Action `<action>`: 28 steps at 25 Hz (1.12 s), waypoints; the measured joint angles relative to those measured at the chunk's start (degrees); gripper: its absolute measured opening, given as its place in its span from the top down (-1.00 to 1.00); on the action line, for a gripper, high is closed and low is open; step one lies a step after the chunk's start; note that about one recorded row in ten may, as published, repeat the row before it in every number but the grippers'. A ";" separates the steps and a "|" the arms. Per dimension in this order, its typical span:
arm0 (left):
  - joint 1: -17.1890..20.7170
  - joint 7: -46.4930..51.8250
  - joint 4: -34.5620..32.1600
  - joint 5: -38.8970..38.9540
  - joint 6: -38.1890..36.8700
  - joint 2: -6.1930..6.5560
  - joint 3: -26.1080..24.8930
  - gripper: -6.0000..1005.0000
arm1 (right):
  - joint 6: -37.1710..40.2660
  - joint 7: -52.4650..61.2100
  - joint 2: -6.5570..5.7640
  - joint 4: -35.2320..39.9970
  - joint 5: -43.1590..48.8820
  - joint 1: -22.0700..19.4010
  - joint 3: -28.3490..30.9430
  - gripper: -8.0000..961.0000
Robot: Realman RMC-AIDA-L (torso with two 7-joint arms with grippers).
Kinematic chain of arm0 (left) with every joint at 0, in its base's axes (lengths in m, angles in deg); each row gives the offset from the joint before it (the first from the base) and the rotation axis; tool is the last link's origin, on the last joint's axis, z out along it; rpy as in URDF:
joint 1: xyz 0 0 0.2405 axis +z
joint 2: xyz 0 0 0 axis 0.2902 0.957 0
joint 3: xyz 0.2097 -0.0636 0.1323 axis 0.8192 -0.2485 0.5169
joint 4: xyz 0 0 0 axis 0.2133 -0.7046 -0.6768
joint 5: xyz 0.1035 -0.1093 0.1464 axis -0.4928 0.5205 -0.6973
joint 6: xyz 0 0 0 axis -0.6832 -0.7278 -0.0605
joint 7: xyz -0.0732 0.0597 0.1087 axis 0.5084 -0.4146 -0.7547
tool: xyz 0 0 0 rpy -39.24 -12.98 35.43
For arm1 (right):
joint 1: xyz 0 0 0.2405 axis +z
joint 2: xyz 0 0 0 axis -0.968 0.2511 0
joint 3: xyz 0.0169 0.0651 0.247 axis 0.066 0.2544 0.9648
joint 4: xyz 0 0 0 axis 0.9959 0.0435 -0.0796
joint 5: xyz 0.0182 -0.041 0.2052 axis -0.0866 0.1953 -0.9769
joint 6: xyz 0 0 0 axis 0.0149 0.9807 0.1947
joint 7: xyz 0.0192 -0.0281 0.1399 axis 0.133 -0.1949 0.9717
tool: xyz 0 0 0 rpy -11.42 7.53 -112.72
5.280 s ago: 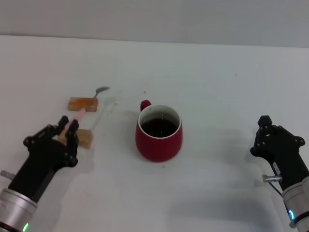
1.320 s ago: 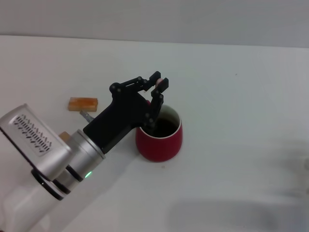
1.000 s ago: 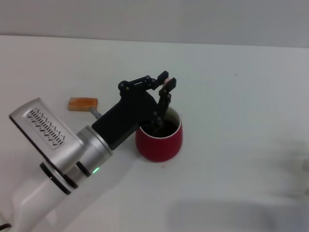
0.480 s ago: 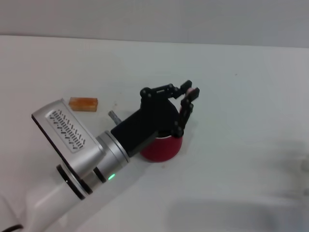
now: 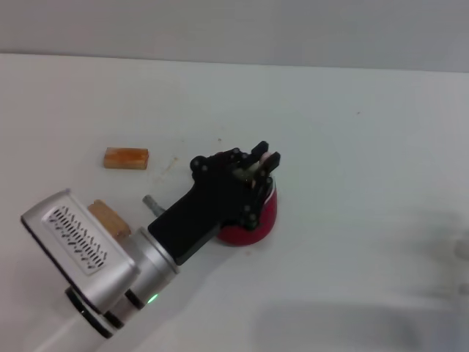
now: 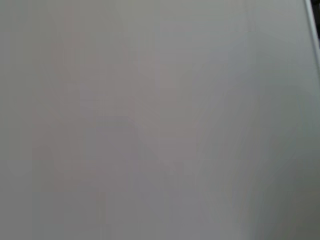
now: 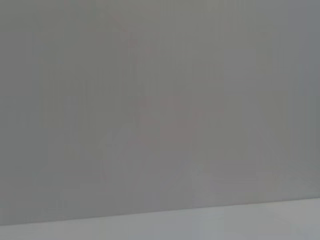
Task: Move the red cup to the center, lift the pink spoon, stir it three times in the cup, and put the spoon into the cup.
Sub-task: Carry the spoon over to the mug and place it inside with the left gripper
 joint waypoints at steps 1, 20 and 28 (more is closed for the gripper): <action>0.58 -0.43 0.11 0.00 -0.10 0.05 -0.26 0.71 | -0.04 0.00 0.00 0.00 -0.01 0.09 0.00 0.98; -1.47 -0.72 -2.40 0.18 2.11 -0.05 -4.51 0.71 | -0.29 0.00 -0.04 0.23 -0.30 0.44 0.00 0.98; -5.73 0.11 -1.66 0.04 6.55 -0.61 -4.04 0.71 | -0.30 0.00 -0.03 0.43 -0.39 0.32 0.00 0.98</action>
